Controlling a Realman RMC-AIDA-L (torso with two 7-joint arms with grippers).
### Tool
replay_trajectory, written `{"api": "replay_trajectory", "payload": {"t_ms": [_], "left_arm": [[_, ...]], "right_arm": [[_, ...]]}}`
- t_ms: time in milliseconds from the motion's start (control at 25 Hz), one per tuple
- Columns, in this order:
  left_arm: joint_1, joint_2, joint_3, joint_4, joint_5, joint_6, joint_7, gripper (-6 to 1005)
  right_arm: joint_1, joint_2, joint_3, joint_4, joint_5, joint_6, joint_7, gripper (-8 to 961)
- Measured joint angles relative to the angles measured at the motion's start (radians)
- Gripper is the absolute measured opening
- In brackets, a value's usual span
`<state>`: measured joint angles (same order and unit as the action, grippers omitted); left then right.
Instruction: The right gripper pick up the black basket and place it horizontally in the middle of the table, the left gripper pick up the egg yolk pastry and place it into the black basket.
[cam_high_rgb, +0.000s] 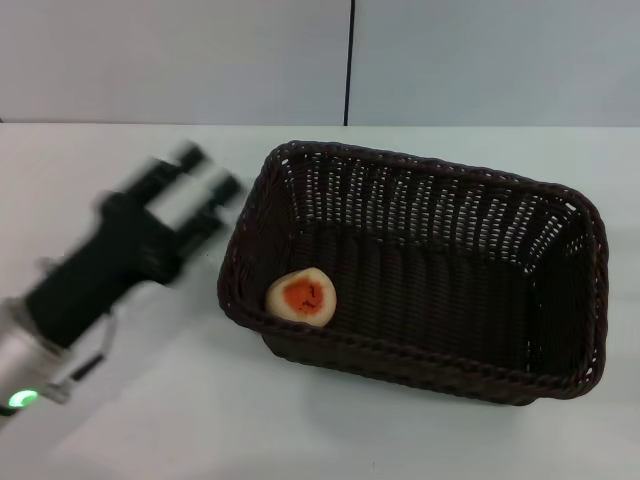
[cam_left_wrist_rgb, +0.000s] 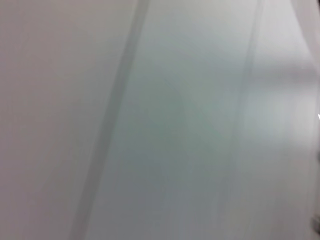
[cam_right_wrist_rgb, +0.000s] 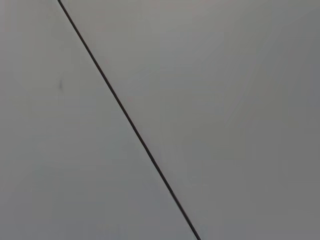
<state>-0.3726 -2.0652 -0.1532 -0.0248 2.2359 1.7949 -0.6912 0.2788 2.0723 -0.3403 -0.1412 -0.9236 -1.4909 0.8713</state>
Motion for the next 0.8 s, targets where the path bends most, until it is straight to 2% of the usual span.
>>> {"api": "replay_trajectory", "payload": {"t_ms": [40,120,160,200,440,560,640,760,800], "left_arm": [[0.025,0.001,-0.072,0.002,-0.001,0.023,0.010,487],[0.057,0.002,-0.158,0.002,-0.001,0.048,0.023,574],[0.093,0.003,-0.260,0.003,-0.001,0.072,0.031,618],[0.093,0.003,-0.260,0.003,-0.001,0.072,0.031,626],[0.211,0.004,-0.612,-0.003,-0.002,0.094,0.027,676],[0.235,0.004,-0.679,-0.001,-0.001,0.096,0.022,636],[0.237,0.004,-0.689,0.000,-0.001,0.096,0.023,610],[0.241,-0.003,-0.742,-0.001,-0.001,0.091,0.033,570],[0.241,-0.003,-0.742,-0.001,-0.001,0.091,0.033,522]], "right_arm": [[0.000,0.000,0.002,-0.001,0.001,0.000,0.000,299],[0.000,0.000,0.008,-0.001,0.007,0.000,0.000,299],[-0.003,0.000,0.013,-0.003,0.012,0.000,0.001,299],[-0.003,0.000,0.013,-0.003,0.012,0.000,0.001,299],[-0.012,0.000,0.058,-0.006,0.014,-0.005,0.007,299],[-0.016,-0.001,0.067,-0.008,0.014,-0.007,0.009,299],[-0.016,-0.001,0.068,-0.008,0.014,-0.007,0.009,299],[-0.017,-0.002,0.075,-0.008,0.014,-0.008,0.010,299],[-0.017,-0.002,0.075,-0.008,0.014,-0.008,0.010,299]]}}
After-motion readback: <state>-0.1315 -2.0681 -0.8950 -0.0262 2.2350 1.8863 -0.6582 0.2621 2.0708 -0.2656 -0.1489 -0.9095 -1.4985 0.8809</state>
